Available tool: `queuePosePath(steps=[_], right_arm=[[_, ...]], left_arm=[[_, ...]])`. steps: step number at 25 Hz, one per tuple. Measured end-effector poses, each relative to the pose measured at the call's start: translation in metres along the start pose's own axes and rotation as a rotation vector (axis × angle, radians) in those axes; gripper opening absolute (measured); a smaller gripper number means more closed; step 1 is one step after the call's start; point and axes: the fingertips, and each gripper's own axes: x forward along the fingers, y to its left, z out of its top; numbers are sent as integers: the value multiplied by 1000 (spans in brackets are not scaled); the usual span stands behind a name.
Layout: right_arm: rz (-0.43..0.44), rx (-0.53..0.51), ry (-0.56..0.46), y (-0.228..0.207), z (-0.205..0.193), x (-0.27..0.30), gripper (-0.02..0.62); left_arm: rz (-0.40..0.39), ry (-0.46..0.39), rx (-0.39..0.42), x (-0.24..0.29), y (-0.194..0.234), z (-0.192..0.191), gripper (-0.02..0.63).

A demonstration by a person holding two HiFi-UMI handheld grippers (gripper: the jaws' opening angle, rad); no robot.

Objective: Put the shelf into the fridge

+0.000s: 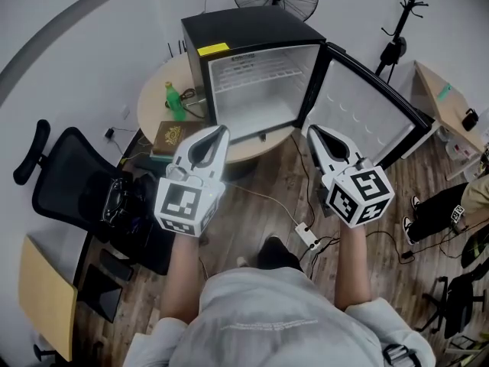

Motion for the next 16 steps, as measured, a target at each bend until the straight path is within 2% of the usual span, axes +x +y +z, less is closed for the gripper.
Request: queuePosePath(steps=[7, 12, 16], right_arm=[[-4, -33, 32, -1, -9, 1, 15], [-12, -40, 38, -6, -12, 3, 15], [-20, -35, 33, -13, -14, 5, 15]], left_arm=[[9, -8, 30, 0, 0, 1, 18], [0, -14, 22, 4, -3, 0, 18], [-19, 9, 31, 12, -8, -4, 18]])
